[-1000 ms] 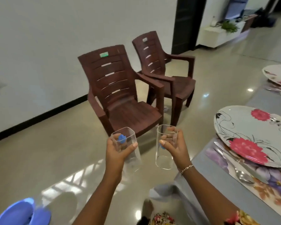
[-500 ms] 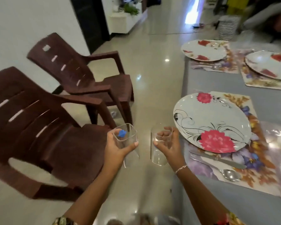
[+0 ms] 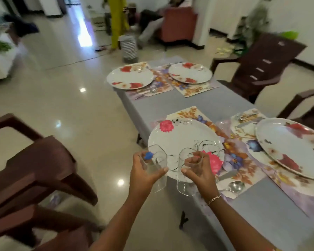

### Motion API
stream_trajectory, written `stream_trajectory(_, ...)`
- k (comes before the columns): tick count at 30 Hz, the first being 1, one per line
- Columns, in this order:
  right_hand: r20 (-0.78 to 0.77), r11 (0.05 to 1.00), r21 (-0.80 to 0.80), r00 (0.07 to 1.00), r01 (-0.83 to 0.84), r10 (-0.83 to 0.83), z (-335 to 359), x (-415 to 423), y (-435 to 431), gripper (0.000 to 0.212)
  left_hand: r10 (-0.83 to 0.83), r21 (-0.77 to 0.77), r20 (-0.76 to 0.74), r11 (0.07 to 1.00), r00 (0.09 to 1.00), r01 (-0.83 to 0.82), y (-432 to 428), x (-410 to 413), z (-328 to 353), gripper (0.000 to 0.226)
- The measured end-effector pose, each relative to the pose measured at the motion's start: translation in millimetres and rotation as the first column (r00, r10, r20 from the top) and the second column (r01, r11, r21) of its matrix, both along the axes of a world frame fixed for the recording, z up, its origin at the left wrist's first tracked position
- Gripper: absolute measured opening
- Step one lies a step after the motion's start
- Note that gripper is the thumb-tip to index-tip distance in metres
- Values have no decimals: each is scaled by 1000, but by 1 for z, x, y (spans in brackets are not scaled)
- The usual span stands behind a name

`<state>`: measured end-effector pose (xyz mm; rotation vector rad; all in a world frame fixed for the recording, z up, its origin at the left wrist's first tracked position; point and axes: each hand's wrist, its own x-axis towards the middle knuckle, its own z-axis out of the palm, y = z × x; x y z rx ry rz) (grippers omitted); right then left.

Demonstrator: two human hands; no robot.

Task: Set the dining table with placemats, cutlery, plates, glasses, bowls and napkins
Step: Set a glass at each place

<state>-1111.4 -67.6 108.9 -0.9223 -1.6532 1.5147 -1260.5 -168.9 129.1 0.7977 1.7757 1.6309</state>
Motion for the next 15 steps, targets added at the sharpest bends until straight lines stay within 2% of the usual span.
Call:
stream_trajectory(7,6,946,42,947,322,-322,3,20,21,51,-338,78,-64,936,939,342,75,-2,9,67)
stream_trajectory(9,-2,911,47,912,409,-409,3,33,29,56,-402,90,-86,908,912,409,99,7,10,65)
stream_trajectory(12,3,851,65,853,521,-522,1,57,45,76,-498,63,-99,861,861,505,134,23,8,67)
stream_trajectory(15,-2,763,73,765,642,-644,2,82,67,65,-549,35,-90,832,831,554,168,37,6,65)
